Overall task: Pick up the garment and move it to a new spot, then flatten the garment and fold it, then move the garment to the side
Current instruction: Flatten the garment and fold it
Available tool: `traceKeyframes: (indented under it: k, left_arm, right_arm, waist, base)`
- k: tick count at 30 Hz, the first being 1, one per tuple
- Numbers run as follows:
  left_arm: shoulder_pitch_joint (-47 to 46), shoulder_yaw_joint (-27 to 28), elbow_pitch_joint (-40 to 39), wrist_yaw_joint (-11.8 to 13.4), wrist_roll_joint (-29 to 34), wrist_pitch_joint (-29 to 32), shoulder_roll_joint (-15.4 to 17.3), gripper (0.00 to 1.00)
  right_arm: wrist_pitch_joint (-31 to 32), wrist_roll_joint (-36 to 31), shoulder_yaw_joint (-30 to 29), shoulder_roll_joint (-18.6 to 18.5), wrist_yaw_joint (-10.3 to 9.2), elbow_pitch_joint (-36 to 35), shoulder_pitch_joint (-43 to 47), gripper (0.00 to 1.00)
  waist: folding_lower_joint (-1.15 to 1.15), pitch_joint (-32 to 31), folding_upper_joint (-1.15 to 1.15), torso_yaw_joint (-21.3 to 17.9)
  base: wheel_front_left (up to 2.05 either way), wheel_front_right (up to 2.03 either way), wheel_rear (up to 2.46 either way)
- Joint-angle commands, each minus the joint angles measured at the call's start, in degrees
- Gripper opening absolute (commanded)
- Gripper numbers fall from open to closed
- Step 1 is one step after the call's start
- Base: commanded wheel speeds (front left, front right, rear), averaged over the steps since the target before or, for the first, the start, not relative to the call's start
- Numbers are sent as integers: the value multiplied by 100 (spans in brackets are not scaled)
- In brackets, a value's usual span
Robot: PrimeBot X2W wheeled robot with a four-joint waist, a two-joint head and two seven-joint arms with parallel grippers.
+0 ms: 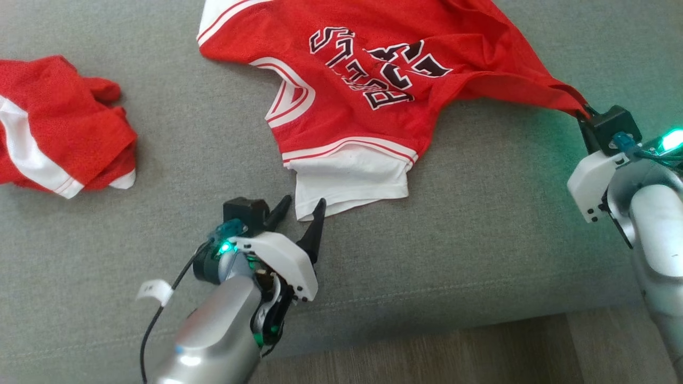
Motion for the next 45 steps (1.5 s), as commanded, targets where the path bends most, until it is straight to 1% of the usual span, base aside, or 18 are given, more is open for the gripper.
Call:
traceKeyframes:
  k: [1,4,5,6,8,11,13,15,18,23,26,29,31,36,41,42,45]
  left_arm:
    - [-115,60,-12,47,-54,79,48,100]
    - [-187,-76,96,67,-156,189,48,100]
    - [-210,-130,124,34,-187,221,48,44]
    - [-229,-179,146,-5,-223,245,48,0]
    - [-268,-248,187,-41,-279,247,48,0]
    - [-356,-224,202,-25,-340,101,48,0]
    - [-444,-65,131,-41,-409,-68,57,0]
    - [-522,193,-51,-109,-540,-201,102,0]
    - [-642,604,-498,-219,-659,-293,268,0]
    - [-848,1304,-1534,-205,-634,-322,625,0]
    - [-996,1609,-2164,-159,-561,-324,825,0]
    - [-1241,1831,-2715,-62,-544,-292,1013,0]
    - [-1428,1951,-3046,42,-564,-147,1129,0]
    - [-1872,2175,-3716,408,-580,366,1368,0]
    - [-2140,2263,-4215,809,-531,932,1573,0]
    - [-2140,2263,-4215,809,-531,932,1573,0]
    - [-2219,2248,-4416,1004,-518,1318,1693,0]
  right_arm:
    - [-44,51,74,-51,-2,-159,-67,0]
    - [-64,63,82,-43,-2,-146,-116,0]
    - [-69,65,84,-41,-2,-141,-129,0]
    - [-71,65,84,-38,-2,-136,-139,0]
    - [-81,64,84,-36,-2,-128,-152,0]
    - [-124,67,108,-43,-2,-113,-156,0]
    - [-177,70,143,-70,-2,-104,-171,0]
    - [-230,70,194,-117,-2,-90,-192,0]
    - [-278,42,312,-237,-2,-71,-289,0]
    - [-318,57,540,-474,-2,-1,-571,0]
    - [-357,155,725,-608,-2,52,-812,0]
    - [-379,342,872,-741,-2,67,-1161,0]
    - [-354,469,959,-789,-2,52,-1369,0]
    - [-203,827,1413,-927,-2,-99,-1781,0]
    - [184,1308,1896,-1250,-2,-633,-2095,0]
    - [184,1308,1896,-1250,-2,-633,-2095,0]
    - [586,1635,2114,-1579,-2,-1149,-2223,0]
  waist:
    - [0,12,0,-7]
    - [0,35,0,-17]
    - [0,40,0,-18]
    - [0,41,0,-17]
    - [0,39,0,-11]
    - [0,8,0,8]
    - [0,-33,0,27]
    - [0,-106,0,53]
    - [0,-262,0,84]
    - [0,-614,0,126]
    - [0,-864,0,128]
    - [0,-1114,0,93]
    - [0,-1285,0,53]
    - [0,-1637,0,-74]
    - [0,-1846,0,-209]
    - [0,-1846,0,-209]
    - [0,-1884,0,-259]
  base:
    - [0,0,0]
    - [0,0,0]
    - [0,0,0]
    - [0,0,0]
    - [0,0,0]
    - [0,0,0]
    - [0,0,0]
    - [0,0,0]
    - [0,0,0]
    - [0,0,0]
    - [0,0,0]
    - [0,0,0]
    - [0,0,0]
    - [0,0,0]
    - [0,0,0]
    - [0,0,0]
    - [0,0,0]
